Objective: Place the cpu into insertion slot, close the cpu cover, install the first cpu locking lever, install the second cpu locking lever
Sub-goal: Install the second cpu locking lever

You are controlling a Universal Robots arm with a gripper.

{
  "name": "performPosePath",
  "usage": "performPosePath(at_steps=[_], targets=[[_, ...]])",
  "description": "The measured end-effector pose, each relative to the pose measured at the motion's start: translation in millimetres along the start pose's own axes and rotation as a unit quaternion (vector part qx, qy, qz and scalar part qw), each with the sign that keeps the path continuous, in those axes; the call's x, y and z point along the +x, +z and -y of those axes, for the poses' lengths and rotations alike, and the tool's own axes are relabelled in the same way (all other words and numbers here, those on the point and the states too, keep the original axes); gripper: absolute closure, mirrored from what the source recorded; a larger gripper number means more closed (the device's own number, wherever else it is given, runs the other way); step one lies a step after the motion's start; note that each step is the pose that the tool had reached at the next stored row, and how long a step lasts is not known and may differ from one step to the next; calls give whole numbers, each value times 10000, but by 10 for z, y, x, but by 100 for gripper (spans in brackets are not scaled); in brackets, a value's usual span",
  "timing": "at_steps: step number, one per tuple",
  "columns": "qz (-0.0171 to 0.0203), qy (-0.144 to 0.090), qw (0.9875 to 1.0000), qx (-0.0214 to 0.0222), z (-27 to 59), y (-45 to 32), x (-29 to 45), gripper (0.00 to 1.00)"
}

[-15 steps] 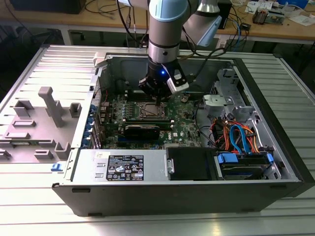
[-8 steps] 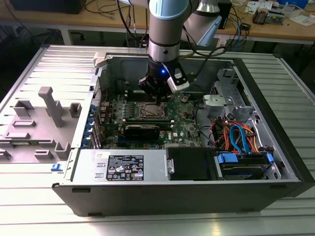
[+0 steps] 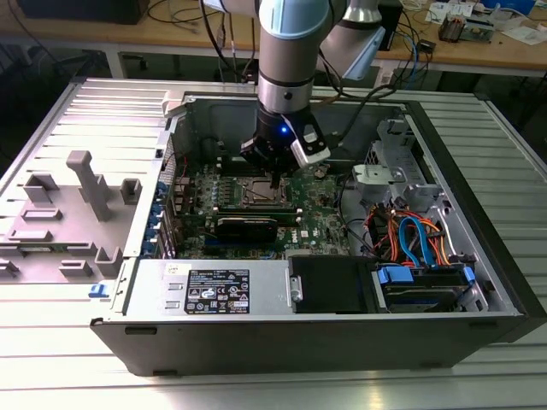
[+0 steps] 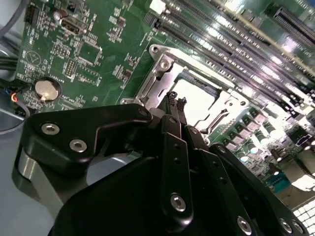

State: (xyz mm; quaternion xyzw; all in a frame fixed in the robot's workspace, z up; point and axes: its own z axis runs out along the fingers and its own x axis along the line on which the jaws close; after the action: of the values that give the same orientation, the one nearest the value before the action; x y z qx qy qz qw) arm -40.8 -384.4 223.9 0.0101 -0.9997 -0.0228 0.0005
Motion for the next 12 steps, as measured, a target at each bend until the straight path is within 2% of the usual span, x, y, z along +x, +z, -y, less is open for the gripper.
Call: performPosePath(at_steps=[3, 12], targets=[[0, 1, 10000, 0, 34, -1, 1, 89], [0, 0, 10000, 0, 38, -2, 1, 89]])
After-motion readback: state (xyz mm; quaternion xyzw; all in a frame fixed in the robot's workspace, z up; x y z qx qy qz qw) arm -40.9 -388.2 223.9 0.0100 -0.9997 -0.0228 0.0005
